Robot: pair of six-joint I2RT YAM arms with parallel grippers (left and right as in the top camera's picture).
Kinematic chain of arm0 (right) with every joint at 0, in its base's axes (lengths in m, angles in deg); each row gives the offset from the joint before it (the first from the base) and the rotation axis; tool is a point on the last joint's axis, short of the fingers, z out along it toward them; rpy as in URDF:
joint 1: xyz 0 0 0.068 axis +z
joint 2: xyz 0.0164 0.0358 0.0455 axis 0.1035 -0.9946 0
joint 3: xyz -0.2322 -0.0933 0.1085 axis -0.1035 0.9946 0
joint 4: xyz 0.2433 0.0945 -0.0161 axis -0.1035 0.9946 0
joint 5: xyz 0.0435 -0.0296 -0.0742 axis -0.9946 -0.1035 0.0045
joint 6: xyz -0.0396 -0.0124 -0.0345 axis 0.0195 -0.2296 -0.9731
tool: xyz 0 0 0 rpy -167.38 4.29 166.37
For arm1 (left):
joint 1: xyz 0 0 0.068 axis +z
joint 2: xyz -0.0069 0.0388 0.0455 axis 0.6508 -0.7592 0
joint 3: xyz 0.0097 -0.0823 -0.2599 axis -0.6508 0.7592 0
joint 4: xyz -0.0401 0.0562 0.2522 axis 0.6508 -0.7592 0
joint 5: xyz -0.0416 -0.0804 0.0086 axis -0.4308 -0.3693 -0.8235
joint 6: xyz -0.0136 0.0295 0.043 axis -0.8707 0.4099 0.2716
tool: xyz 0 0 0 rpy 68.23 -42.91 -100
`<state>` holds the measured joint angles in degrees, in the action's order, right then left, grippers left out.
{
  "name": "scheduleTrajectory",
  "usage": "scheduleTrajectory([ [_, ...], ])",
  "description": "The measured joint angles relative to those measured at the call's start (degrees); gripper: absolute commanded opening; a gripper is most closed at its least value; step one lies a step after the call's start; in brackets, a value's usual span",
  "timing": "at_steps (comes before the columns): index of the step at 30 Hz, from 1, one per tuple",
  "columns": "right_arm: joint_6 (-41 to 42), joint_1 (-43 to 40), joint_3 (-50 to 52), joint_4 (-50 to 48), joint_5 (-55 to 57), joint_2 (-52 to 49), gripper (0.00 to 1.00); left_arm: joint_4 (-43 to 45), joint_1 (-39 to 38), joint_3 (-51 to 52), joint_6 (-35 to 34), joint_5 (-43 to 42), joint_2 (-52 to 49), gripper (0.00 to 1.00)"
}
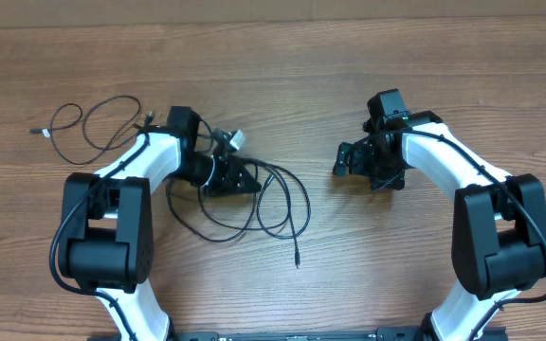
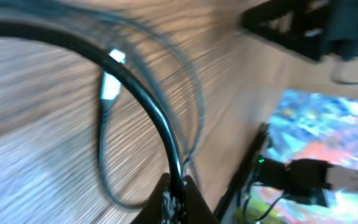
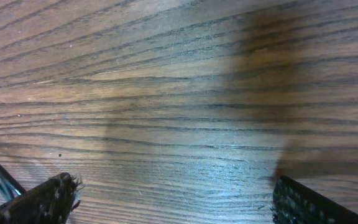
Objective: Untangle cables
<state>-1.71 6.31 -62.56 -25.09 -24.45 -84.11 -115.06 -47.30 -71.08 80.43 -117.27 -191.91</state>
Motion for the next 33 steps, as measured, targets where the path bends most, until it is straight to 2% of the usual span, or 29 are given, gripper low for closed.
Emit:
scheduleTrajectory([
  [5, 0.00, 0.00, 0.00, 0.07, 0.00, 0.00, 1.00, 6.47, -0.83, 0.59, 0.46, -7.76, 0.00, 0.04],
  [10, 0.02, 0.00, 0.00, 0.04, 0.00, 0.00, 1.00, 10.80, -2.95, 0.96, 0.57, -9.51, 0.00, 0.04],
  [13, 0.02, 0.00, 0.00, 0.07, 0.02, 0.00, 1.00, 17.88, -4.92, 1.79, -0.09, -9.68, 0.00, 0.04],
  [15, 0.02, 0.00, 0.00, 0.00, 0.00, 0.00, 1.00, 22.38, -6.60, 2.99, -2.91, -7.93, 0.00, 0.05],
  [19, 0.04, 0.00, 0.00, 0.00, 0.00, 0.00, 1.00, 25.94, -8.59, 4.15, -7.28, -5.66, 0.00, 0.04],
  [26, 0.02, 0.00, 0.00, 0.02, 0.00, 0.00, 1.00, 26.53, -10.32, 4.20, -10.27, -0.13, 0.00, 0.05],
  [30, 0.02, 0.00, 0.00, 0.02, -0.02, 0.00, 1.00, 26.77, -10.49, 4.22, -11.50, 2.51, 0.00, 0.10],
  [33, 0.02, 0.00, 0.00, 0.04, -0.02, 0.00, 1.00, 27.06, -10.49, 4.22, -12.09, 3.21, 0.00, 0.10],
])
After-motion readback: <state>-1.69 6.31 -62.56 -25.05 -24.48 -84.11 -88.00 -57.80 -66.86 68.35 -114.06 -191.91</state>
